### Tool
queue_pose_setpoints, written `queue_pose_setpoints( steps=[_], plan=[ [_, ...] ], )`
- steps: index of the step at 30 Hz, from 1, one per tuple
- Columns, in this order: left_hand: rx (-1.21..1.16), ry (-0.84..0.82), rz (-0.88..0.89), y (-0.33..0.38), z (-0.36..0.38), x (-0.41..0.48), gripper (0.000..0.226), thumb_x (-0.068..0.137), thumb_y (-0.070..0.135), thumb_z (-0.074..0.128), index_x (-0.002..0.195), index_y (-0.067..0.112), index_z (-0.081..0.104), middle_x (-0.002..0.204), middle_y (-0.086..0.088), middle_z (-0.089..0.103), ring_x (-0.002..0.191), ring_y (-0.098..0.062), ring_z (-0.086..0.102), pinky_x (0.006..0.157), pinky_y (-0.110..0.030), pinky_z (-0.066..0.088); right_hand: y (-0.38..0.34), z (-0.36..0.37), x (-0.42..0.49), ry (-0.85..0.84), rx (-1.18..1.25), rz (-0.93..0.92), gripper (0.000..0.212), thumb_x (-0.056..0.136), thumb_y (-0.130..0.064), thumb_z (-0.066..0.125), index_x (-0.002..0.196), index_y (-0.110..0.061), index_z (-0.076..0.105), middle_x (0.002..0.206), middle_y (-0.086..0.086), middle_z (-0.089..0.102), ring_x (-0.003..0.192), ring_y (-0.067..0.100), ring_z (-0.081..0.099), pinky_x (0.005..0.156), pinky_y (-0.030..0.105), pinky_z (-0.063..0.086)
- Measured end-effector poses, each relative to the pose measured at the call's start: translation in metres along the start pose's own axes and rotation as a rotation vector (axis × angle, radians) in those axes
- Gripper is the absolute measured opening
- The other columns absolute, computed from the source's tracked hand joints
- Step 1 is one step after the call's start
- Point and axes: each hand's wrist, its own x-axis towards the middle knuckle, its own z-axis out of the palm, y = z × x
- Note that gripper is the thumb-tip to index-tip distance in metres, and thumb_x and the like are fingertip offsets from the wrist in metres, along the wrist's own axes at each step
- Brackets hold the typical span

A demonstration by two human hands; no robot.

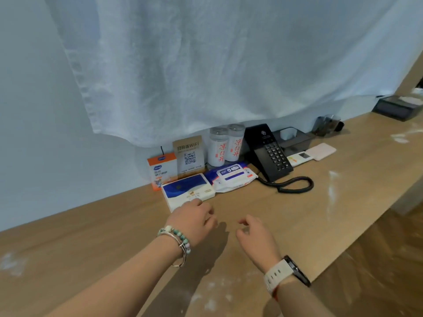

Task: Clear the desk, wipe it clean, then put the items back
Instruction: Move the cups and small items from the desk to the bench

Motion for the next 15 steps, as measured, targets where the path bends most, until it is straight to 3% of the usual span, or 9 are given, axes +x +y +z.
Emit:
queue_pose_setpoints(
  steps=[6, 9, 11, 15],
  plan=[
    [-0.001, -0.007, -0.073, 0.091, 0.037, 0.091, 0.030, 0.096, 0.040, 0.038, 0.120, 0.027, 0.051, 0.119, 0.004, 0.051, 0.105, -0.013, 0.050, 0.087, -0.028, 0.045, 0.088, -0.078, 0.065, -0.051, -0.035, -0.036, 0.027, 0.093, -0.029, 0.046, 0.119, -0.028, 0.053, 0.125, -0.005, 0.053, 0.105, 0.016, 0.055, 0.078, 0.027, 0.043],
    [-0.023, 0.006, -0.081, 0.146, 0.053, 0.136, 0.028, 0.096, 0.038, 0.039, 0.119, 0.026, 0.051, 0.119, 0.002, 0.052, 0.104, -0.015, 0.051, 0.087, -0.032, 0.047, 0.132, -0.128, 0.095, -0.053, -0.076, -0.069, 0.026, 0.094, -0.031, 0.044, 0.119, -0.029, 0.051, 0.123, -0.007, 0.054, 0.092, 0.013, 0.056, 0.066, 0.022, 0.043],
    [-0.035, 0.022, -0.060, 0.179, 0.060, 0.165, 0.026, 0.096, 0.037, 0.040, 0.117, 0.026, 0.051, 0.116, 0.003, 0.052, 0.101, -0.014, 0.051, 0.083, -0.028, 0.046, 0.157, -0.158, 0.116, -0.053, -0.043, -0.063, 0.025, 0.096, -0.027, 0.044, 0.119, -0.026, 0.051, 0.120, -0.006, 0.053, 0.083, 0.008, 0.050, 0.054, 0.011, 0.030],
    [-0.052, 0.029, -0.032, 0.225, 0.074, 0.225, 0.026, 0.095, 0.036, 0.041, 0.117, 0.026, 0.051, 0.115, 0.003, 0.051, 0.102, -0.014, 0.051, 0.085, -0.029, 0.046, 0.199, -0.198, 0.161, -0.027, -0.050, -0.063, 0.024, 0.096, -0.027, 0.046, 0.118, -0.025, 0.053, 0.085, -0.012, 0.051, 0.065, 0.002, 0.043, 0.047, 0.012, 0.023]
  ],
)
